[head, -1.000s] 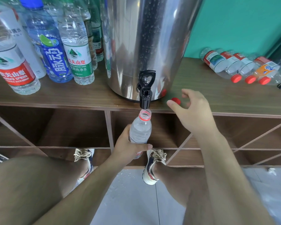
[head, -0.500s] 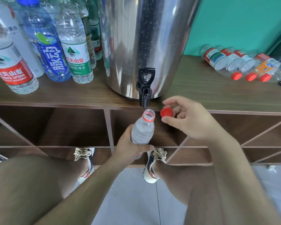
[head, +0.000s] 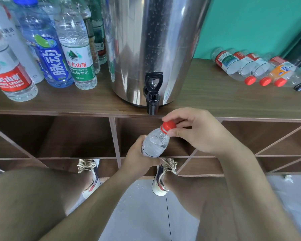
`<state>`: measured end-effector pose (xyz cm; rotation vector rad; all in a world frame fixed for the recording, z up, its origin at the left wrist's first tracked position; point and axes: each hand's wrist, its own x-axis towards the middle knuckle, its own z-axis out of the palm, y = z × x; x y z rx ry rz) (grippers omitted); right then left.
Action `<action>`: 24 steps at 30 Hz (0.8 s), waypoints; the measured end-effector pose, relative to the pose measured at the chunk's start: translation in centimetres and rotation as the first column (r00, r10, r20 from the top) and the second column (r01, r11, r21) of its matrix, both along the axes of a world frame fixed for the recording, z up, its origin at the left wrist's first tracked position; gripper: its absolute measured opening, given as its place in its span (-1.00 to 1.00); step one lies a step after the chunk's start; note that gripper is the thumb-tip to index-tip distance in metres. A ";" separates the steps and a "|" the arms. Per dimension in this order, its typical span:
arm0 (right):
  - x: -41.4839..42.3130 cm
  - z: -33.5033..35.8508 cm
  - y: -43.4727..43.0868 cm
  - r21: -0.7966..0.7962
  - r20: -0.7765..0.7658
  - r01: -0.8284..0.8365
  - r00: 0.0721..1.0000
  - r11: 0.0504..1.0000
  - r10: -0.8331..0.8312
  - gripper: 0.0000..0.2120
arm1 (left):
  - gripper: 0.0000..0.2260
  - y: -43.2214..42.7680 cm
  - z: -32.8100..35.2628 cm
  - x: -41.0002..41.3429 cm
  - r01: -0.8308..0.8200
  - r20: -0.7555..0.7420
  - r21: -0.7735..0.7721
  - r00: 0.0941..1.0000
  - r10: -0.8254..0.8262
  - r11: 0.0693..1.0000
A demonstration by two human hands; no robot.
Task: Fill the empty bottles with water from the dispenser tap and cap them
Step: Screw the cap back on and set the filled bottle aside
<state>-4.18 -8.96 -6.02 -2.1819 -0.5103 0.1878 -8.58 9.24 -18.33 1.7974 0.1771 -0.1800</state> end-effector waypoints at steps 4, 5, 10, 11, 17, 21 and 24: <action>-0.2 0.7 0.0 -0.120 0.001 0.003 1.000 0.993 -0.003 -0.63 | -0.44 -0.1 0.1 -0.2 0.009 -0.006 0.049 1.000 -0.009 0.999; -0.2 0.9 -0.1 -0.158 -0.004 0.023 1.000 0.987 -0.024 -0.69 | -0.44 -0.2 0.2 -0.2 0.013 -0.001 0.067 1.000 -0.013 0.998; 0.1 1.5 -0.2 -0.457 0.067 0.130 0.992 0.880 -0.111 -0.82 | -0.45 -1.0 1.0 -0.4 0.076 0.031 0.236 0.996 -0.086 0.969; 0.0 1.5 -0.3 -0.470 0.069 0.136 0.991 0.872 -0.117 -0.79 | -0.46 -1.1 1.1 -0.4 0.082 0.034 0.241 0.995 -0.093 0.967; -2.2 2.0 -1.4 -0.472 0.137 0.027 0.990 0.881 0.043 -0.77 | -0.51 -1.4 2.1 -1.1 0.137 -0.002 0.252 0.990 -0.141 0.958; -4.6 3.3 -2.6 -0.541 0.335 0.047 0.928 0.840 0.165 -0.62 | -0.56 -2.0 4.4 -3.1 0.216 -0.005 0.162 0.976 -0.218 0.963; -6.2 5.4 -3.8 -0.505 0.602 0.119 0.758 0.855 0.250 -0.57 | -0.63 -2.7 7.8 -5.4 0.338 0.031 0.107 0.939 -0.343 0.935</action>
